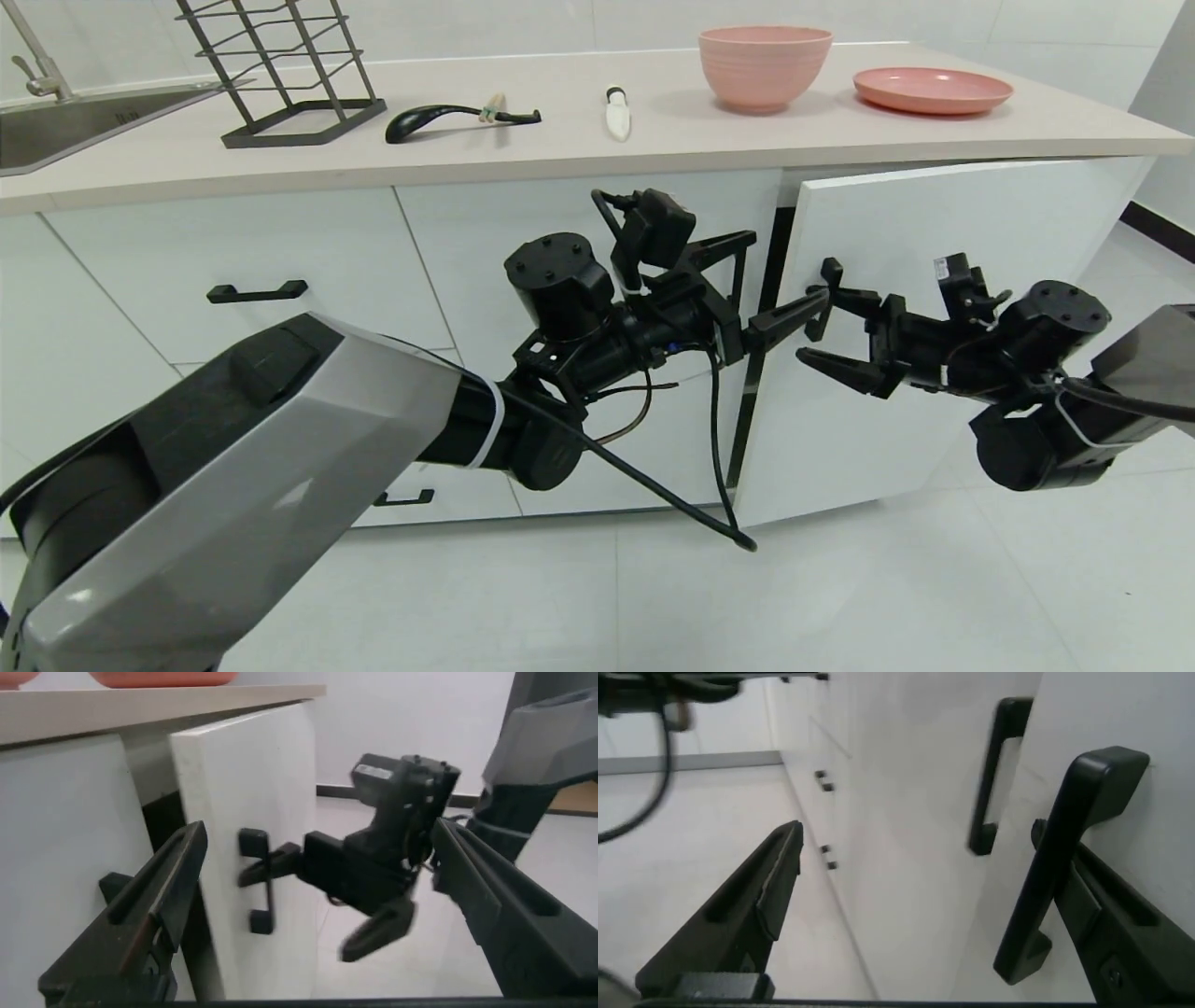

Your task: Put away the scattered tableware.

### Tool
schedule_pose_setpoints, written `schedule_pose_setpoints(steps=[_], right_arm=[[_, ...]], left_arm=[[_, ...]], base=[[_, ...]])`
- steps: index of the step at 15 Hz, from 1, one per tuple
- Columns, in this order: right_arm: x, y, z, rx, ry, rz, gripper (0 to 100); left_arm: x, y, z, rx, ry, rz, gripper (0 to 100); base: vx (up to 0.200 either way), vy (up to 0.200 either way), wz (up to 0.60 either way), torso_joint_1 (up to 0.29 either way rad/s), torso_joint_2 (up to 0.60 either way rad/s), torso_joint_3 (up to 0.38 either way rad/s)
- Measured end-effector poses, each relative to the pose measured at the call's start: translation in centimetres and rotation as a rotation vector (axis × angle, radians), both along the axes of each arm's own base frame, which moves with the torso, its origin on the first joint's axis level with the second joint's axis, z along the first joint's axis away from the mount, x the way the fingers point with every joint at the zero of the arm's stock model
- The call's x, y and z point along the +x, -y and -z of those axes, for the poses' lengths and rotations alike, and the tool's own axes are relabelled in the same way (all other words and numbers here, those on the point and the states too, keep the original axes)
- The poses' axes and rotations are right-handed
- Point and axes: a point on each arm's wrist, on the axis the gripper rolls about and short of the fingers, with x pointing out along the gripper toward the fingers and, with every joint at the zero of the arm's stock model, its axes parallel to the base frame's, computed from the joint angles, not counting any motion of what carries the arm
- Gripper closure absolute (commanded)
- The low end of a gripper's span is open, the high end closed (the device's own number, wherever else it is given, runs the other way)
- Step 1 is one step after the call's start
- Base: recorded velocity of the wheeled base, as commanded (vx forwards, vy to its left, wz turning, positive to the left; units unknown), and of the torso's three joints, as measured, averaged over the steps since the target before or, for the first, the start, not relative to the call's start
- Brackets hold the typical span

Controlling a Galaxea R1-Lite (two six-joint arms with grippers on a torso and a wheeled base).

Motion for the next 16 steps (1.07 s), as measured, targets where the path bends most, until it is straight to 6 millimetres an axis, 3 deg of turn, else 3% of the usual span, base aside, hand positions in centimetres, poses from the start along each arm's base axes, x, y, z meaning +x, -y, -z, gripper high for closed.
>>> schedule_pose_setpoints(steps=[5,9,16], right_arm=[[-5.8,1.4,-0.1,-0.068,-0.116,-0.131,0],[-6.7,1.5,-0.6,-0.073,-0.121,-0.142,0],[-6.7,1.5,-0.6,-0.077,-0.115,-0.151,0]], left_arm=[[-0.4,1.1,-0.1,0.002,-0.003,0.023,0],[-0.2,3.1,-1.1,-0.031,0.040,0.063,0],[-1.0,6.7,0.9,-0.019,0.026,0.156,0]], base=[[0.000,0.000,0.00,0.000,0.00,0.000],[0.000,0.000,0.00,0.000,0.00,0.000],[0.000,0.000,0.00,0.000,0.00,0.000]])
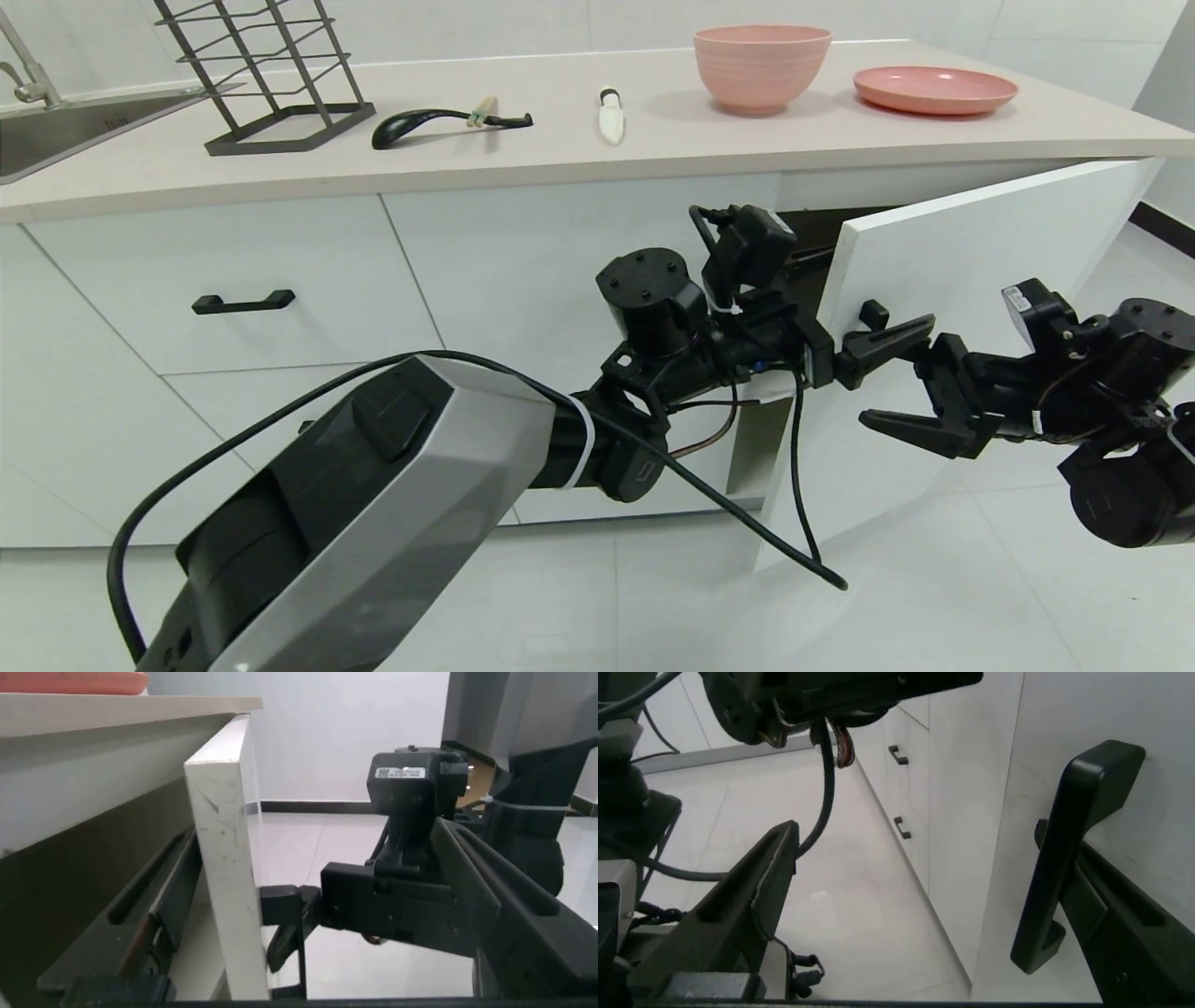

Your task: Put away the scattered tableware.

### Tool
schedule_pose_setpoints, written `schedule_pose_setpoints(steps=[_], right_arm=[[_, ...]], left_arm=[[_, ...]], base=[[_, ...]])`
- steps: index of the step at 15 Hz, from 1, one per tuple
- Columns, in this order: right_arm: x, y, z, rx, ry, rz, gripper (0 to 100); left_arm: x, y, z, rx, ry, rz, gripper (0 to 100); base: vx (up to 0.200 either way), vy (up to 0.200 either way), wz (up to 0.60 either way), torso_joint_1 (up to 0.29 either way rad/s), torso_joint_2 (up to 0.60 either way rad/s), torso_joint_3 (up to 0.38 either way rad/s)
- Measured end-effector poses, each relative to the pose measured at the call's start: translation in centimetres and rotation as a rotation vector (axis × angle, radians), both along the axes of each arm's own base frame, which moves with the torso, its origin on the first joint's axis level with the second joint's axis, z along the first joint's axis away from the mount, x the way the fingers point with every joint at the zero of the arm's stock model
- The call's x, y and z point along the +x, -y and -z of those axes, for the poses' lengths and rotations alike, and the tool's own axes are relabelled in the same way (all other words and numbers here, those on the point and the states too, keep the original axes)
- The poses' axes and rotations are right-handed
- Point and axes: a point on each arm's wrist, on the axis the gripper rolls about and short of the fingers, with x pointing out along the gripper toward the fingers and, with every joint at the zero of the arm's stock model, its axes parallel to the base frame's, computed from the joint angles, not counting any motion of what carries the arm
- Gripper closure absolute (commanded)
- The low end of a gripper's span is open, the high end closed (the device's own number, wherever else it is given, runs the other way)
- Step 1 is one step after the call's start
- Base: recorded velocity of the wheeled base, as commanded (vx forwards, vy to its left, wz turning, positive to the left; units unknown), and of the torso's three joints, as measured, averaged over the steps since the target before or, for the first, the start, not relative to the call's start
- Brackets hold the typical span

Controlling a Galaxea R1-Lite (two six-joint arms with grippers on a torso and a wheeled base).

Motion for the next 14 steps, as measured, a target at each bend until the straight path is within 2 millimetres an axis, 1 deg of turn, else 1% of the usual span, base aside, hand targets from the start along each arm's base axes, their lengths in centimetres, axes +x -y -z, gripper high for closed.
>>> schedule_pose_setpoints(steps=[4,6,10,14], right_arm=[[0.1,0.1,0.2,-0.001,0.009,0.007,0],[0.4,1.1,0.5,-0.004,0.011,0.032,0],[1.0,3.7,1.6,-0.013,-0.011,0.094,0],[1.3,4.3,2.2,-0.009,-0.027,0.131,0]], left_arm=[[-0.7,1.1,0.1,-0.017,-0.031,0.032,0],[-1.2,1.6,0.2,-0.015,-0.036,0.046,0],[-2.2,2.7,0.4,-0.012,-0.069,0.084,0],[-2.5,2.9,0.5,-0.015,-0.078,0.096,0]], base=[[0.000,0.000,0.00,0.000,0.00,0.000],[0.000,0.000,0.00,0.000,0.00,0.000],[0.000,0.000,0.00,0.000,0.00,0.000],[0.000,0.000,0.00,0.000,0.00,0.000]])
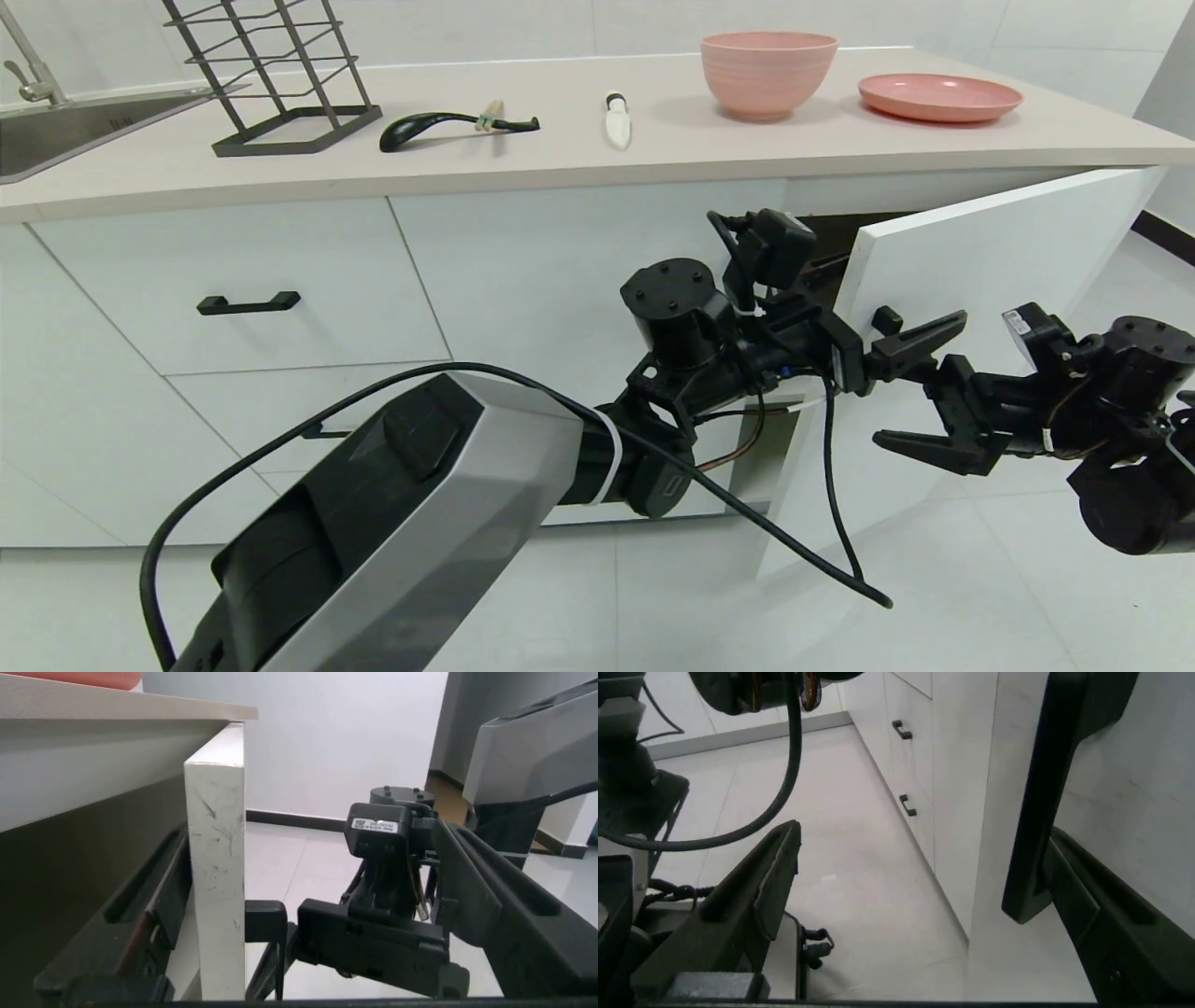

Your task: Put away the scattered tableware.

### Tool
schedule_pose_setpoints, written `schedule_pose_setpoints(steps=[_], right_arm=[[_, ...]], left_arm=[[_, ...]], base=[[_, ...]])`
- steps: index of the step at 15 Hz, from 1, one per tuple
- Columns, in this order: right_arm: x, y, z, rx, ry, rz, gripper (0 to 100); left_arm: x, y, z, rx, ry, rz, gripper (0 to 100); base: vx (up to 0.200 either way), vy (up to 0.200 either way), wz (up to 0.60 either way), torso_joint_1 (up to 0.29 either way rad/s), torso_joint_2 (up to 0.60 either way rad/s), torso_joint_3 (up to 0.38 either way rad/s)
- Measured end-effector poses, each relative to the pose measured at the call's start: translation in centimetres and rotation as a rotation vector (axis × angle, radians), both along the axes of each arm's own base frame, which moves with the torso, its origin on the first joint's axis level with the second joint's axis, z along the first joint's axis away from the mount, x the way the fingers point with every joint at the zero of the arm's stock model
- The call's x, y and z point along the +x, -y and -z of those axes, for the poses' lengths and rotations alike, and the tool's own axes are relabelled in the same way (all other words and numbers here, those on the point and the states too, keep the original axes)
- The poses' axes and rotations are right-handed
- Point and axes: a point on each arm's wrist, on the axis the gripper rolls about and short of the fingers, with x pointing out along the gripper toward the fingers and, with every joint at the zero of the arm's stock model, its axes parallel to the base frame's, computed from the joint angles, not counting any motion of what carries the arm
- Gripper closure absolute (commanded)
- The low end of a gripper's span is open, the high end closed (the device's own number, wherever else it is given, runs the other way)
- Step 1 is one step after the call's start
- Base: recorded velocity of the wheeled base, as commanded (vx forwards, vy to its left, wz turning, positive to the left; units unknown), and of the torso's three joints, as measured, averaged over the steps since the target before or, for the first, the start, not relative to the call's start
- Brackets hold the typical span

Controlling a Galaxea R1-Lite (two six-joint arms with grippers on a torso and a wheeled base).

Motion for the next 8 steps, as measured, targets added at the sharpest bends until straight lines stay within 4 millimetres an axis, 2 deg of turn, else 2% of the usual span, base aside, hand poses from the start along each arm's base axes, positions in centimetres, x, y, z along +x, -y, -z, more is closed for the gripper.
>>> schedule_pose_setpoints(steps=[3,6,8], right_arm=[[0.1,0.8,0.0,0.003,0.002,0.040,0],[0.0,3.2,-0.6,-0.001,0.034,0.119,0],[-0.4,4.0,-1.0,-0.006,0.054,0.145,0]], left_arm=[[0.0,0.0,0.1,0.002,-0.001,0.000,0],[-0.1,0.1,0.3,0.004,-0.003,0.003,0],[-0.3,0.4,0.4,0.005,-0.005,0.009,0]], base=[[0.000,0.000,0.00,0.000,0.00,0.000],[0.000,0.000,0.00,0.000,0.00,0.000],[0.000,0.000,0.00,0.000,0.00,0.000]])
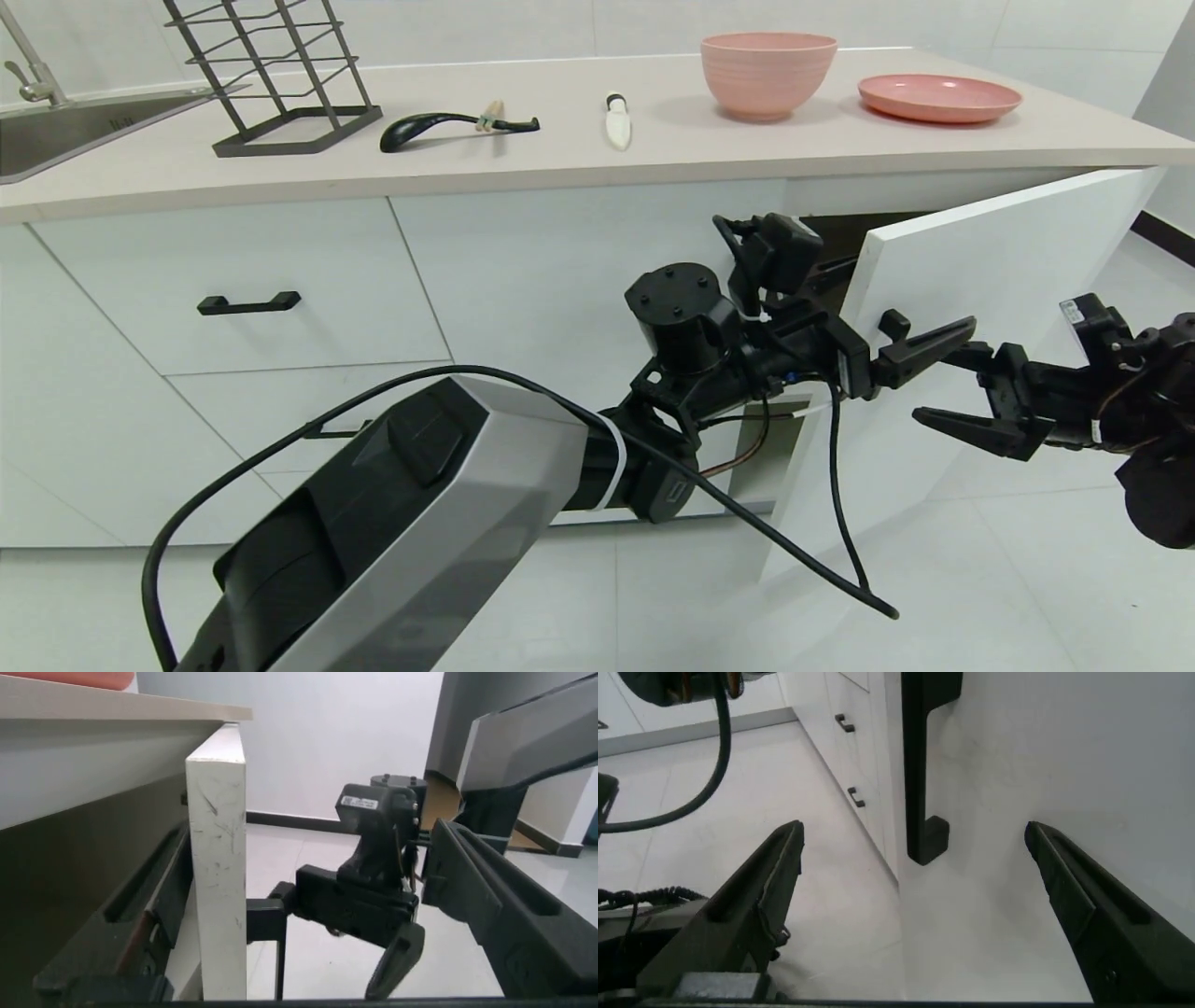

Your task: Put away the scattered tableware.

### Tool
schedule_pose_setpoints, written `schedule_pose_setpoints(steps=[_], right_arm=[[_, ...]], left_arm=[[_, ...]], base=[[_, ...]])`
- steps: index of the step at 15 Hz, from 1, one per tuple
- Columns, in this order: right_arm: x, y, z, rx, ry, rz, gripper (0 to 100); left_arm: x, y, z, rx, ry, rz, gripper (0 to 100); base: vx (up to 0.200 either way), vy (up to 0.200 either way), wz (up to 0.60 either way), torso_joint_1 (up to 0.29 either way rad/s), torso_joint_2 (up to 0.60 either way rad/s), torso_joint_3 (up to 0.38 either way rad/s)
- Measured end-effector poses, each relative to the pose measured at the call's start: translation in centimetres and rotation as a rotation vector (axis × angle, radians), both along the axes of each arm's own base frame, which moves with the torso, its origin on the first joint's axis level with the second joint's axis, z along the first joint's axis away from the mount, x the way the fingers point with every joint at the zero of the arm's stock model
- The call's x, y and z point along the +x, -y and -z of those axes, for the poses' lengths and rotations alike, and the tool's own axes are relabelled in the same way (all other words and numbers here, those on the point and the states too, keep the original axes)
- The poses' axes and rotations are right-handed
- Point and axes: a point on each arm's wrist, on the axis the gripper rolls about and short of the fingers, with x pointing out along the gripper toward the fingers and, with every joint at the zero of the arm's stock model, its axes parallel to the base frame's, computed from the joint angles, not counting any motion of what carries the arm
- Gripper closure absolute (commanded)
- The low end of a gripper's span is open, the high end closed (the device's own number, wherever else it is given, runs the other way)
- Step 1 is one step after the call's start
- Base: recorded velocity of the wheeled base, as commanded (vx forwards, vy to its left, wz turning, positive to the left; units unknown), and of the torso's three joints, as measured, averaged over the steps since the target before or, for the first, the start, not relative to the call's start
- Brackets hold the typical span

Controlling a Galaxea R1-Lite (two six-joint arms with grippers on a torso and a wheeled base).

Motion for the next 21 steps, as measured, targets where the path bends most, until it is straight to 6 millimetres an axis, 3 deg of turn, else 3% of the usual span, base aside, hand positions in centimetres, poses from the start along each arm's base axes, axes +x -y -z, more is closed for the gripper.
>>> schedule_pose_setpoints(steps=[3,5,13,16,21], right_arm=[[-1.3,0.3,-0.9,-0.005,0.020,0.023,0],[-3.3,0.0,-1.6,-0.009,0.032,0.030,0],[-13.9,1.2,-4.9,-0.034,0.105,0.165,0],[-17.7,0.6,-5.2,-0.058,0.170,0.217,0],[-20.9,-0.2,-6.1,-0.060,0.290,0.374,0]], left_arm=[[-0.5,0.5,0.2,-0.006,-0.023,0.006,0],[-1.1,1.1,0.2,-0.013,-0.053,0.005,0],[-1.2,1.2,0.4,-0.015,-0.065,-0.012,0],[-1.3,1.3,0.4,-0.019,-0.067,-0.023,0],[-2.0,1.9,0.3,-0.039,-0.074,-0.079,0]], base=[[0.000,0.000,0.00,0.000,0.00,0.000],[0.000,0.000,0.00,0.000,0.00,0.000],[0.000,0.000,0.00,0.000,0.00,0.000],[0.000,0.000,0.00,0.000,0.00,0.000],[0.000,0.000,0.00,0.000,0.00,0.000]])
